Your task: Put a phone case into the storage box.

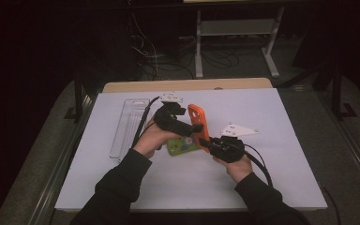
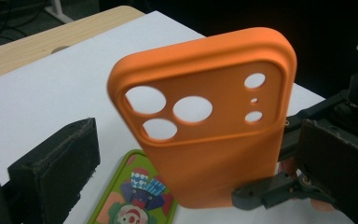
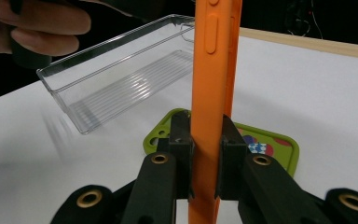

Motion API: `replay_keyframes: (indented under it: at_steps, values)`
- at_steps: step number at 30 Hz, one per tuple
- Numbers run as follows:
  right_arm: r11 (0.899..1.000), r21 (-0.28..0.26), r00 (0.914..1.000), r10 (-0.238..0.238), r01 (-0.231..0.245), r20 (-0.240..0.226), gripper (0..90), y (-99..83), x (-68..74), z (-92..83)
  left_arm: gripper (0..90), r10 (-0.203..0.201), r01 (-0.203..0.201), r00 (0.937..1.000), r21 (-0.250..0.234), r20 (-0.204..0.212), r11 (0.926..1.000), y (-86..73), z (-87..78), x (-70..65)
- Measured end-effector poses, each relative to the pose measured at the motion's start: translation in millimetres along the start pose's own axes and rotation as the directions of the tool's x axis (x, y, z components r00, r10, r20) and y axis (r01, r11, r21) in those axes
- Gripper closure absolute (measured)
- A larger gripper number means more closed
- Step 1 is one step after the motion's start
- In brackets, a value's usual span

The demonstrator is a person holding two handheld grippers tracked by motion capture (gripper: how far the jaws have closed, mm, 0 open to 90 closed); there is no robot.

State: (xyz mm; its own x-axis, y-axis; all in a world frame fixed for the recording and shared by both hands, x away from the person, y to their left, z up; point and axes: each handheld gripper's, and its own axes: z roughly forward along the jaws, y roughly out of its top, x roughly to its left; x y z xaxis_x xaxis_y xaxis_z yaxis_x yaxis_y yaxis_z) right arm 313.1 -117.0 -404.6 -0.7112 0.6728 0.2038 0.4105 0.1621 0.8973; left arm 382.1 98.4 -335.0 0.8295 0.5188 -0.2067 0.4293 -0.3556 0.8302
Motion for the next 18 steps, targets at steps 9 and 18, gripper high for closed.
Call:
replay_keyframes:
  at_steps: [9, 18]
  values:
    - [1.000, -0.014, 0.9997, -0.009, 0.009, -0.022, 78.4, 1.0, 2.0, -0.2, 0.0, -0.003, 0.003, 0.9999, -0.001, 0.013, 1.0000, 1.2, 10.0, -4.2]
    - [1.000, -0.016, 0.9995, -0.005, 0.004, -0.031, 78.4, 1.0, 2.8, -0.3, 3.7, -0.007, 0.007, 0.9997, -0.023, 0.024, 0.9997, 1.2, 12.4, -5.7]
